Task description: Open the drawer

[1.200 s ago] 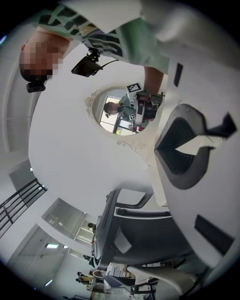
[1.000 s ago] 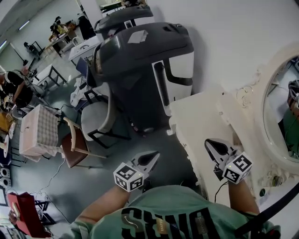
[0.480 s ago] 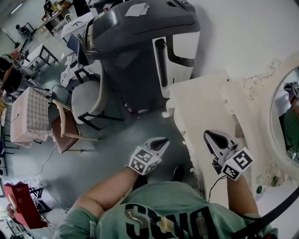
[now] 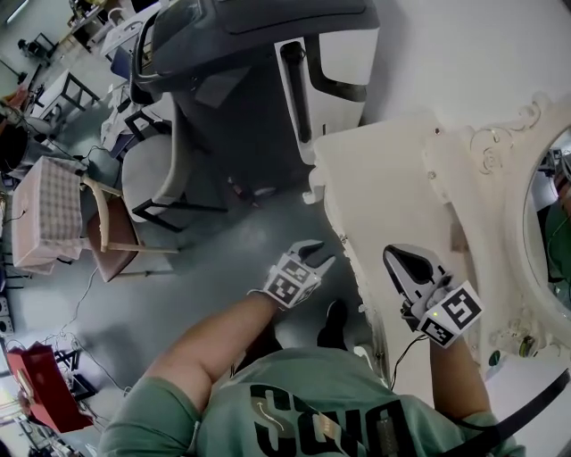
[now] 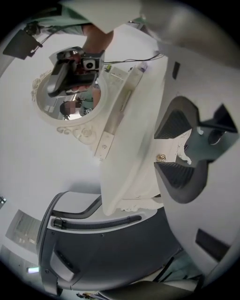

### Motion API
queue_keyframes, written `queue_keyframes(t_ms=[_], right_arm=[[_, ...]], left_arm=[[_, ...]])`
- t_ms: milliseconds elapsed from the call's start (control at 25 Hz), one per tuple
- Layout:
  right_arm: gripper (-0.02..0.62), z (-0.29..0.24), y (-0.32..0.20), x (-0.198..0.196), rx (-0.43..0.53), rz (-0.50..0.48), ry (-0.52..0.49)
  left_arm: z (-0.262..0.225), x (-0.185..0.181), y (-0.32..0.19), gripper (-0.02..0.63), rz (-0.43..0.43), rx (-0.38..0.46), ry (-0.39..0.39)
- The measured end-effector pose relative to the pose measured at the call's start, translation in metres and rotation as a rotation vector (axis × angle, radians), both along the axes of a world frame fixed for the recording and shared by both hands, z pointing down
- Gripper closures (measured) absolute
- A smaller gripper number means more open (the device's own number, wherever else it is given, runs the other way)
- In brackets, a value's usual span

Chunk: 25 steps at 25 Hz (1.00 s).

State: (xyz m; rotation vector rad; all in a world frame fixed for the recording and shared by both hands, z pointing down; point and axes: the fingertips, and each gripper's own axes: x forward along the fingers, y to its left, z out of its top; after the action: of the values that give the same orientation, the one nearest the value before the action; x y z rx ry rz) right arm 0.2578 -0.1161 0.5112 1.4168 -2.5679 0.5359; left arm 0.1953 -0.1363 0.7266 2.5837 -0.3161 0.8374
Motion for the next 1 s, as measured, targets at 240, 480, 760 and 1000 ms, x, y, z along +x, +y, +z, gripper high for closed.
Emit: queue_keyframes(t_ms=[240, 480, 760, 1000], right_arm=[[0.586, 0.013, 0.009, 0.007, -0.022, 0.003, 0.008], [0.586, 0.021, 0.016, 0.021, -0.04, 0.019, 0.016], [0.586, 0.031, 0.026, 0.035, -0.059, 0.042, 0.008], [0.586, 0.032, 0.034, 0.038, -0.062, 0.045, 0.01]], left_arm=[[0.044, 0.022, -0.007, 0.415, 0.069, 0.075, -0.095], [0.08, 0.044, -0.004, 0.407, 0.117, 0.1, -0.154], [0.107, 0.059, -0.009, 0.405, 0.114, 0.118, -0.209], [0.121, 0.066, -0.011, 0.405, 0.165, 0.176, -0.251]])
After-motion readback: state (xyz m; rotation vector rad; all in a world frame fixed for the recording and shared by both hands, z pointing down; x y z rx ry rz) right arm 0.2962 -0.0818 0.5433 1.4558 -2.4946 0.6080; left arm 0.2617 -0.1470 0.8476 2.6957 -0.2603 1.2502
